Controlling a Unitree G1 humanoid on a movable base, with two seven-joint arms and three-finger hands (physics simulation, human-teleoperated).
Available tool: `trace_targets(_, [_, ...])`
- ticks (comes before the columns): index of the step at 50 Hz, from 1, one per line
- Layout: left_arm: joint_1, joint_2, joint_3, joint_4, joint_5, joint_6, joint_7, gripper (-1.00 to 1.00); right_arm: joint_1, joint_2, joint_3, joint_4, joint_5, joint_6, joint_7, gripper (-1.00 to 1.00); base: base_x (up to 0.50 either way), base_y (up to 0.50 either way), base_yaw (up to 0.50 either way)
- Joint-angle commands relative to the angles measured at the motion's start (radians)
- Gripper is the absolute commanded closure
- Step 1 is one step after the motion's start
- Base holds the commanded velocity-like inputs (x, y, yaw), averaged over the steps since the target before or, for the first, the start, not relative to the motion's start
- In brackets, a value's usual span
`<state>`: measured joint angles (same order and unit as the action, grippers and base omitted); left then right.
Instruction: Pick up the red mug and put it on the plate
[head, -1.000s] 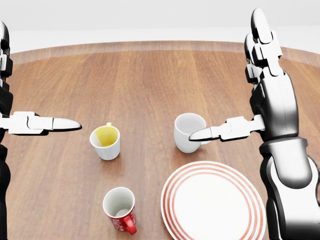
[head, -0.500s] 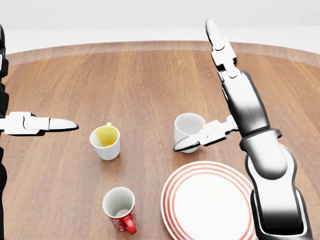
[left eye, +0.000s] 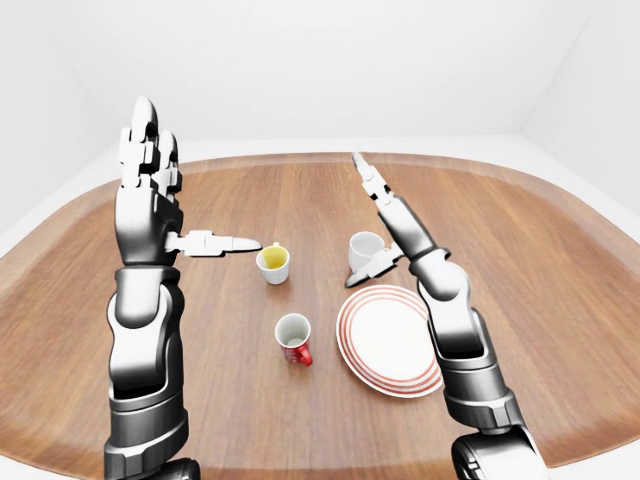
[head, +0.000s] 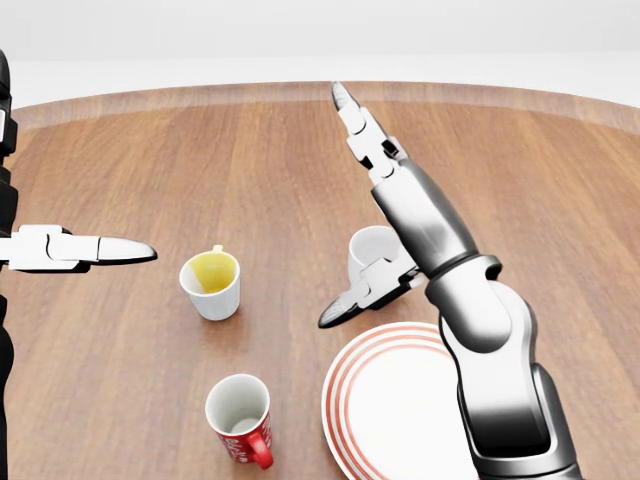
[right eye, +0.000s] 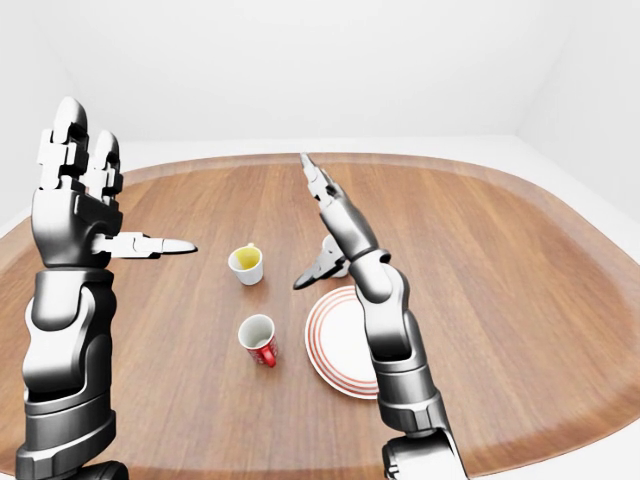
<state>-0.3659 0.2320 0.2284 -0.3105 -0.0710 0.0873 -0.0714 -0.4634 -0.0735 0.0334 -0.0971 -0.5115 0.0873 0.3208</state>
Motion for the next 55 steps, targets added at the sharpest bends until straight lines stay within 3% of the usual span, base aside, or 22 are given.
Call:
trace_targets(1, [-0.001, 0.000, -0.001, 0.001, 0.002, 0.000, -0.002, -1.00, -0.009, 0.031, 0.035, 0.034, -0.092, 0.000, 0.034, -1.00, 0.00, 0.00, 0.00])
trace_targets(55, [0.002, 0.001, 0.002, 0.026, -0.007, 0.000, -0.006, -1.00, -0.016, 0.186, 0.165, 0.245, -0.480, 0.000, 0.116, -1.00, 0.00, 0.00, 0.00])
